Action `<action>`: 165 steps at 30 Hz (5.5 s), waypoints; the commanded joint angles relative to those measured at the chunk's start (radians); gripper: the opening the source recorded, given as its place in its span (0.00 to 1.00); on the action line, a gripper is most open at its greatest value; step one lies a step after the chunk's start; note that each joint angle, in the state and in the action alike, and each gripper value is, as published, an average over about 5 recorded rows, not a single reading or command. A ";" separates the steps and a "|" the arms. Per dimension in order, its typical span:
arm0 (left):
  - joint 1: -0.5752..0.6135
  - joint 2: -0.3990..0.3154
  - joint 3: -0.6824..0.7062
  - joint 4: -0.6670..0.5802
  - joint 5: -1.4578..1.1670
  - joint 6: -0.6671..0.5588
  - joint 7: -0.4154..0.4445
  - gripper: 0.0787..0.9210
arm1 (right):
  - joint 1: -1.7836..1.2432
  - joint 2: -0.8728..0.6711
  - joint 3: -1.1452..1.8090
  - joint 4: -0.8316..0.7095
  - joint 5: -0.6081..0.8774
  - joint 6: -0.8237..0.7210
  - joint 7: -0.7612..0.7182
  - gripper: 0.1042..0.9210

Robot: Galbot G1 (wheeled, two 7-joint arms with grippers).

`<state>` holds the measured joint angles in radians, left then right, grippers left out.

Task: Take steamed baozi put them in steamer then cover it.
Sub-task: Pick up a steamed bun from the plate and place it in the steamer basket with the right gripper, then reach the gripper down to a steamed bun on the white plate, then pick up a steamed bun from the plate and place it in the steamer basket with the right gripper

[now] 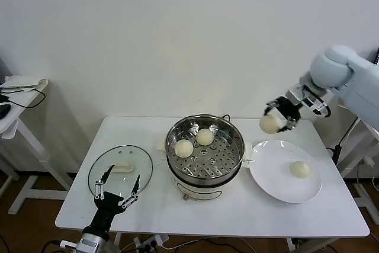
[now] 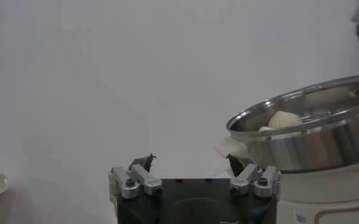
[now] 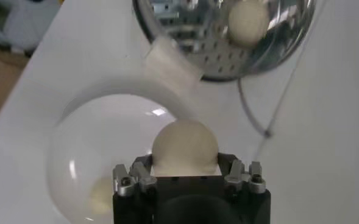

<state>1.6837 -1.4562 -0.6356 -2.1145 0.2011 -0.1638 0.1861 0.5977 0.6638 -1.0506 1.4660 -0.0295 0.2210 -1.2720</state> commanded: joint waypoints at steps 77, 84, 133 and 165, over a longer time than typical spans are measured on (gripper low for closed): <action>-0.025 0.005 -0.012 0.028 -0.017 -0.001 0.008 0.88 | -0.240 -0.182 0.082 -0.195 0.087 -0.184 -0.115 0.88; -0.024 0.004 -0.006 0.030 -0.012 -0.002 0.006 0.88 | -0.524 -0.169 0.375 -0.302 -0.095 -0.287 -0.102 0.88; -0.039 0.001 -0.004 0.052 -0.009 0.002 0.004 0.88 | -0.784 0.089 0.694 -0.624 -0.394 -0.240 0.065 0.88; -0.038 -0.003 0.004 0.038 -0.007 0.003 0.002 0.88 | -0.543 -0.078 0.399 -0.395 -0.067 -0.374 0.000 0.70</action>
<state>1.6458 -1.4582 -0.6350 -2.0693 0.1929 -0.1619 0.1892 -0.1278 0.7090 -0.4232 0.9023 -0.3373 -0.0537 -1.2421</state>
